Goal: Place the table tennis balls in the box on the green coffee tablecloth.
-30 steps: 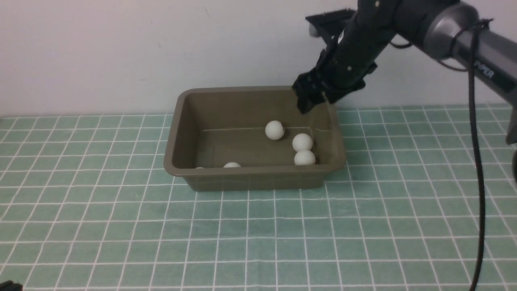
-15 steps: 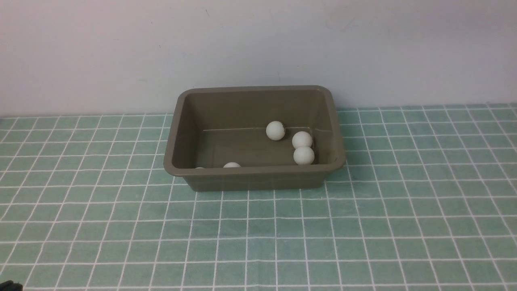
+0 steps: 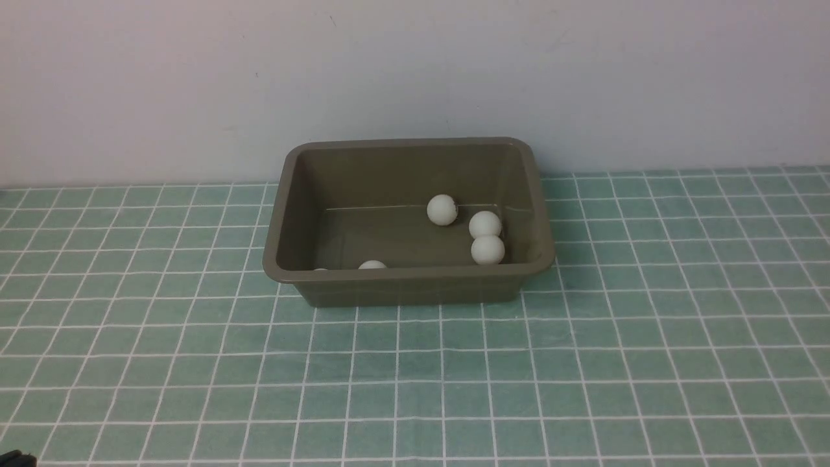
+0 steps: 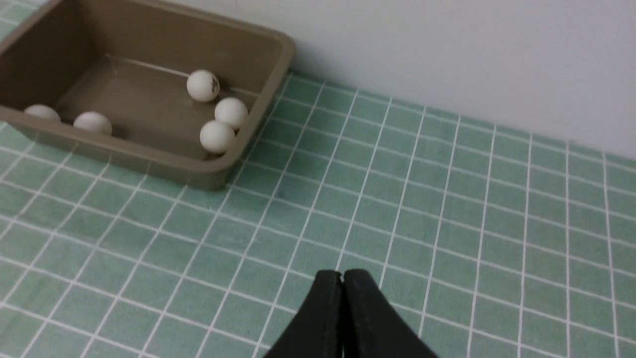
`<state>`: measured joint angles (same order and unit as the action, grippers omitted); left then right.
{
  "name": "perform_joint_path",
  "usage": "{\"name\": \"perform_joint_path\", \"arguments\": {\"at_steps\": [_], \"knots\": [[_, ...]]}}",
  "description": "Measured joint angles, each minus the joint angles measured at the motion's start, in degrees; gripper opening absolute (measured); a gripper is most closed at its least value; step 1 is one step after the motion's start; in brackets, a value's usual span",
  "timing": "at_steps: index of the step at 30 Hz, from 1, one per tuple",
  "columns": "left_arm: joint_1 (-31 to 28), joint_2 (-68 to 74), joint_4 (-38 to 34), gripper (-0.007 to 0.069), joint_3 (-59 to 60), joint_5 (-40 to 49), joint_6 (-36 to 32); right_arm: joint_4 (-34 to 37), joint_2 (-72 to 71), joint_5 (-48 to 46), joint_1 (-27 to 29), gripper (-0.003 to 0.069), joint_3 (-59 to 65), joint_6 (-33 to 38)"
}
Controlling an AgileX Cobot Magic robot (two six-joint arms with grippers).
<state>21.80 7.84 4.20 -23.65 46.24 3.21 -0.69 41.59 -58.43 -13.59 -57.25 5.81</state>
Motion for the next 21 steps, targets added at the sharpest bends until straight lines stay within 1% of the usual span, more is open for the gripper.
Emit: {"name": "perform_joint_path", "arguments": {"at_steps": [5,12,15,18,21], "knots": [[0.00,0.00,0.00,-0.0004,0.00,0.00,0.00,0.69,-0.84,0.16,0.00,-0.0016,4.19,-0.46],[-0.65,0.00,-0.13,-0.0004,0.00,0.00,0.00,0.69,-0.84,-3.01,0.00,-0.0016,5.46,-0.51],[-4.80,0.00,-0.13,-0.0004,0.00,0.00,0.00,0.69,-0.84,-3.69,0.00,-0.0016,5.60,-0.51],[-10.46,0.00,-0.13,-0.0004,0.00,-0.47,0.00,0.69,-0.84,-3.86,0.00,-0.0016,5.60,-0.51],[-15.25,0.00,-0.56,-0.0004,0.01,-3.85,0.00,0.69,-0.84,-3.90,0.00,-0.0016,5.60,-0.51]]}}
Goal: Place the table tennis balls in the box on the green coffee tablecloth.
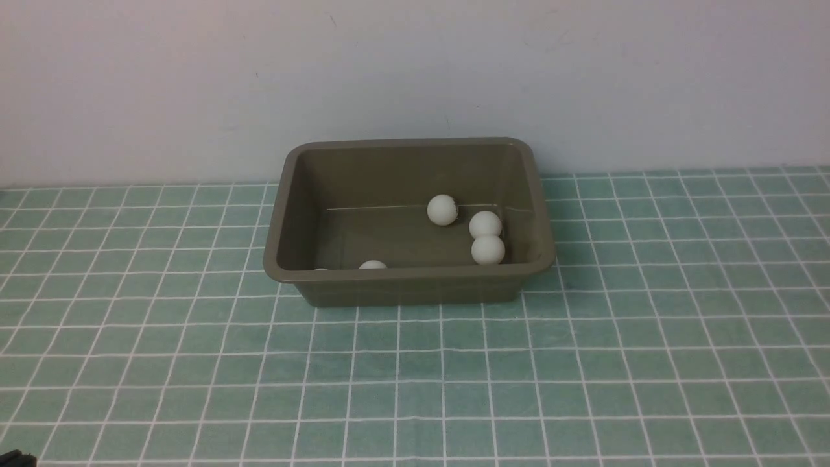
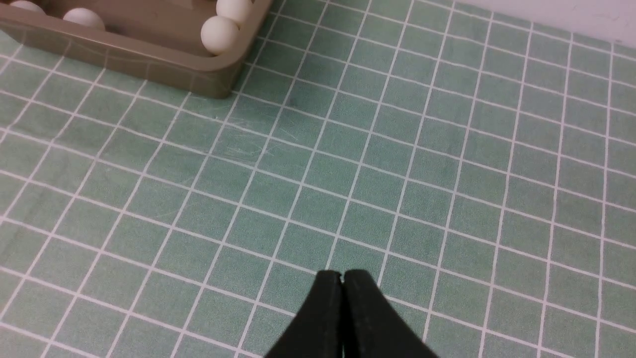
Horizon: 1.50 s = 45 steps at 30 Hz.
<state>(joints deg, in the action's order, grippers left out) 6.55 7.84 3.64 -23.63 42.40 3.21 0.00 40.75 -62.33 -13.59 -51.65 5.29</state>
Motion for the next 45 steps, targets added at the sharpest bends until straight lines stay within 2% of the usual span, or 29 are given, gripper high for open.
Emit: {"name": "perform_joint_path", "arguments": {"at_steps": [5,11,21,28,45], "knots": [[-3.89,-2.77,-1.96,-0.0004,0.30,-6.51,0.00,0.00,0.00,0.00,0.02,-0.0018,0.00,-0.12],[-4.07,-8.49,-2.03,-0.0004,9.21,-9.67,0.00,0.00,0.00,0.00,0.06,-0.0018,0.00,-0.12],[-4.07,-8.54,-3.64,-0.0004,22.49,-14.04,0.00,0.31,0.00,-0.26,0.08,-0.0018,0.07,-0.12],[-4.07,-8.54,-3.64,-0.0004,24.59,-17.65,0.00,0.31,0.00,-0.79,0.08,-0.0018,0.07,-0.12],[-4.07,-8.54,-3.64,-0.0004,24.65,-18.08,0.00,0.35,0.00,-0.92,0.08,-0.0018,0.07,-0.12]]}}
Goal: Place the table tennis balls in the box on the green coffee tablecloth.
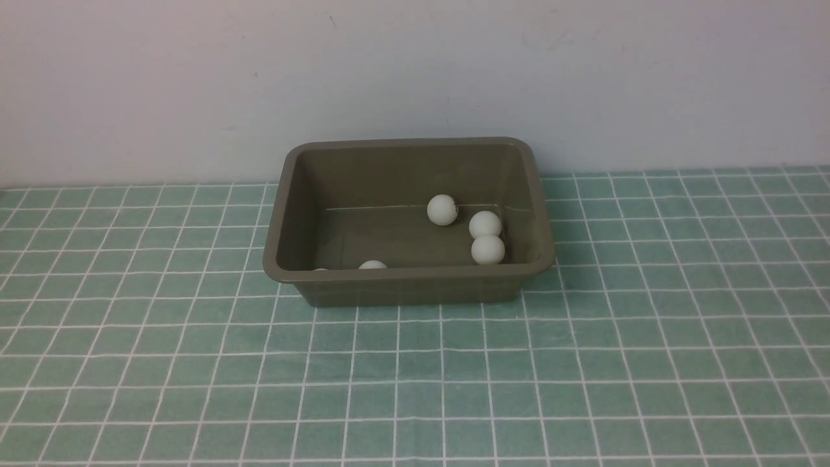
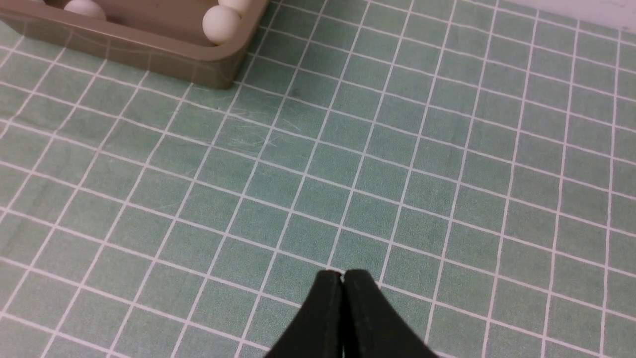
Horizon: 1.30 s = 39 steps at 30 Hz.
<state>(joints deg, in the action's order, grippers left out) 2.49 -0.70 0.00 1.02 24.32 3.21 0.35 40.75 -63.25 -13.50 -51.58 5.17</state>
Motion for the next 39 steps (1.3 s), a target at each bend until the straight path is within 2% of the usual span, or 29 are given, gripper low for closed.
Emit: {"name": "perform_joint_path", "arguments": {"at_steps": [3,6,8,12,16,25,39], "knots": [[0.00,0.00,0.00,-0.0004,0.00,-0.01,0.00,0.00,-0.28,0.00,2.06,-0.0018,0.00,0.68],[0.00,0.00,0.00,-0.0004,0.00,-0.06,0.00,0.06,-1.65,2.59,8.81,-0.0018,0.43,3.34],[0.00,0.00,0.00,-0.0004,0.00,-0.06,0.00,0.71,-3.99,7.98,13.93,-0.0018,2.41,4.09],[0.00,0.00,0.00,-0.0004,0.00,-0.06,0.00,1.81,-12.72,23.37,18.82,-0.0018,13.61,4.65],[0.00,0.00,0.00,-0.0004,0.00,-0.06,0.00,2.40,-22.05,34.90,19.66,-0.0018,28.28,4.65],[0.00,0.00,0.00,-0.0004,0.00,-0.11,0.00,4.15,-34.45,42.87,19.72,-0.0018,46.05,4.65],[0.00,0.00,0.00,-0.0004,0.00,-0.16,0.00,4.15,-40.92,43.15,19.77,-0.0018,51.26,4.65]]}}
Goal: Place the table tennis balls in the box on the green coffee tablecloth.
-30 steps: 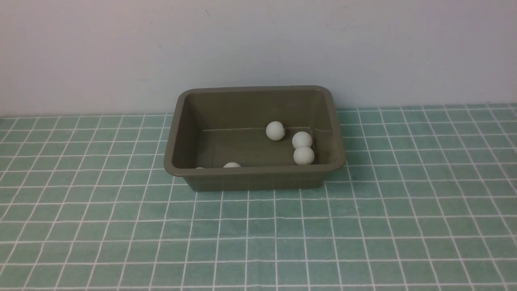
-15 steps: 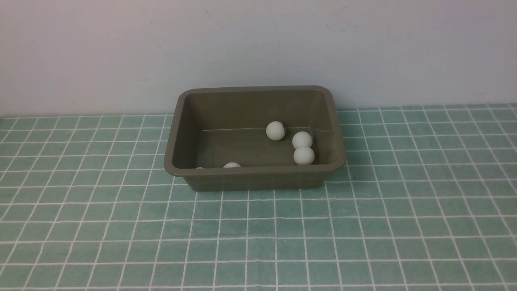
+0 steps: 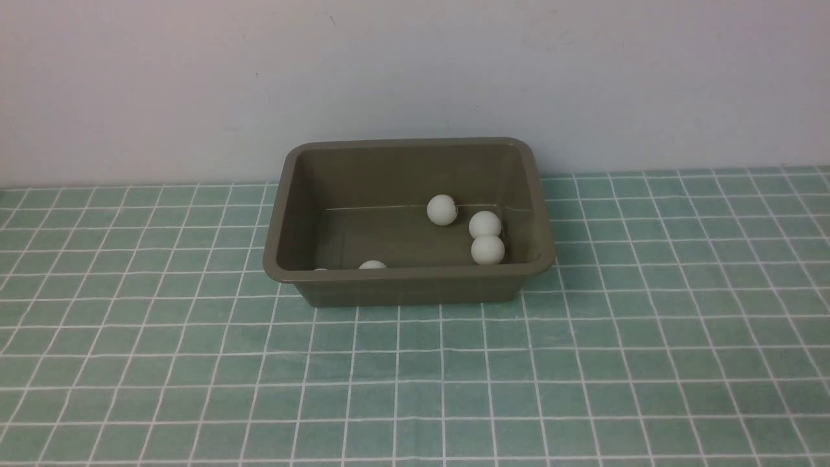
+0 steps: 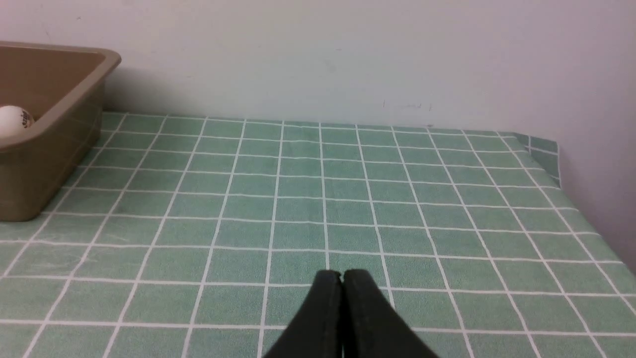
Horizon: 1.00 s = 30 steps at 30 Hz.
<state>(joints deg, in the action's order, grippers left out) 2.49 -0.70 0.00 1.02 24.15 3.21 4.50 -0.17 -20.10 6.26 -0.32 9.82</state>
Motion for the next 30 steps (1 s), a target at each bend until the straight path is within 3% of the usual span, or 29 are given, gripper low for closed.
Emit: {"name": "perform_joint_path", "arguments": {"at_steps": [15,30], "knots": [[0.00,0.00,0.00,-0.0004,0.05,-0.06,0.00,0.00,-0.55,-6.30,0.00,-0.0018,0.05,0.02],[0.00,0.00,0.00,-0.0004,0.05,-0.06,0.00,0.00,-0.55,-6.87,0.06,-0.0018,0.05,0.02]]}}
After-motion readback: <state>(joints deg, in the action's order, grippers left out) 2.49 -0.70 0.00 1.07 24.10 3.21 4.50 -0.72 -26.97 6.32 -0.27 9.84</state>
